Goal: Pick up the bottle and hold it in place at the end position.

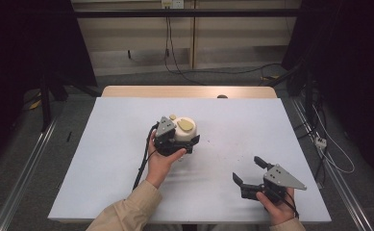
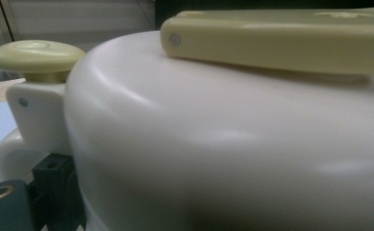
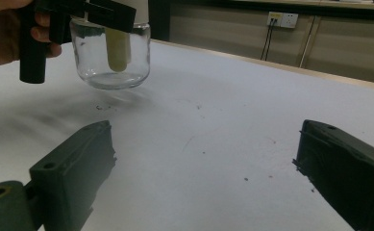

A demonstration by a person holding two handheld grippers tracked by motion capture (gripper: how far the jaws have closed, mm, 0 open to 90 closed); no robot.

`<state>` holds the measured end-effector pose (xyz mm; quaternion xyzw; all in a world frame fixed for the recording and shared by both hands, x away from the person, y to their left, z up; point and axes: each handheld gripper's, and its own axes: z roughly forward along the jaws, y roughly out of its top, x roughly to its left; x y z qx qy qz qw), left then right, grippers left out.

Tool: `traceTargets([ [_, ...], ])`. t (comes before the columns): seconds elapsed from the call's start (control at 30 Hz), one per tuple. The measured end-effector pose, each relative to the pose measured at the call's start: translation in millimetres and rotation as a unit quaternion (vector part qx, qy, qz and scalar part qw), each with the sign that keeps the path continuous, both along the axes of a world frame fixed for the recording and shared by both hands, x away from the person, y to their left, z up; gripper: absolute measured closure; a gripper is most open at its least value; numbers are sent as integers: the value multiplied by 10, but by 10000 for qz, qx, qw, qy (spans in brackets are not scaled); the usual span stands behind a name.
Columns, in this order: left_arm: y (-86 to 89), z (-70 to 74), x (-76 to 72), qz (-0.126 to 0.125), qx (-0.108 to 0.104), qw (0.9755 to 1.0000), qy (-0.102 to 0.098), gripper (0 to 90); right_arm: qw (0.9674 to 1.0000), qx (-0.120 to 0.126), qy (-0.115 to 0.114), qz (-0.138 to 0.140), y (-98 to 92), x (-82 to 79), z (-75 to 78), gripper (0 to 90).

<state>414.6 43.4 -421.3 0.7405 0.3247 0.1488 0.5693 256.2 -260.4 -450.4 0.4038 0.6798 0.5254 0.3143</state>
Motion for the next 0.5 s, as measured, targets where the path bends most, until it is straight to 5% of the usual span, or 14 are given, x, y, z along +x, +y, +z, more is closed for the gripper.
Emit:
traceTargets([
  [0.5, -18, -33, 73, 62, 49, 10000, 32, 63, 10000, 26, -12, -3, -12, -2, 2, 53],
])
